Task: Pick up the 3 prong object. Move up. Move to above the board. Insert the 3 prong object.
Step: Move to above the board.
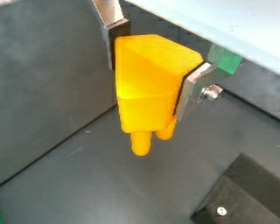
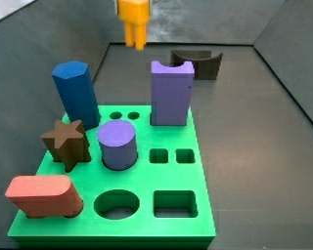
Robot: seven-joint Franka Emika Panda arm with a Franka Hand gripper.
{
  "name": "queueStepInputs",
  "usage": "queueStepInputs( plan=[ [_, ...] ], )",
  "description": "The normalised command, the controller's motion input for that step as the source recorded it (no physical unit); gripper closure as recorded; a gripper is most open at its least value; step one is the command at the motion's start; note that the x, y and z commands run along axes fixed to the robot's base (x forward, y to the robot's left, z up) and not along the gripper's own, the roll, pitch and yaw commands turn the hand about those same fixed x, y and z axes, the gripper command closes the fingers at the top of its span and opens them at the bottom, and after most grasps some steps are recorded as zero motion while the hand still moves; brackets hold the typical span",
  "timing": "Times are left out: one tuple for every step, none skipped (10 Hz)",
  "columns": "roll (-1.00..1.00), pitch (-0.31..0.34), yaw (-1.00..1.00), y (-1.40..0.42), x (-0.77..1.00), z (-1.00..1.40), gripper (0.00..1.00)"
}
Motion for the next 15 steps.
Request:
queueStepInputs(
  plan=[
    [0.11,0.086,0.01,-0.01,0.16,1.0,1.0],
    [0.11,0.086,0.01,-0.01,0.15,1.0,1.0],
    [0.11,0.09,0.02,-0.01,0.13,1.0,1.0],
    [0.1,0.089,0.02,-0.01,0.12,1.0,1.0],
    [0.08,0.088,0.02,-0.01,0.08,0.87,1.0],
    [0.08,0.088,0.02,-0.01,0.05,0.7,1.0],
    [0.08,0.082,0.02,-0.01,0.02,0.49,1.0],
    [0.08,0.079,0.02,-0.01,0.02,0.38,1.0],
    [0.09,0.081,0.02,-0.01,0.01,0.17,1.0],
    [0.14,0.137,-0.27,-1.0,0.13,0.27,1.0],
    [0.14,0.139,-0.27,-1.0,0.13,0.27,1.0],
    [0.11,0.136,-0.14,-1.0,0.13,0.28,1.0],
    [0.05,0.112,-0.07,-1.0,0.14,0.28,1.0],
    [0.01,0.104,-0.02,-1.0,0.15,0.28,1.0],
    [0.0,0.106,-0.01,-1.0,0.16,0.28,1.0]
  ],
)
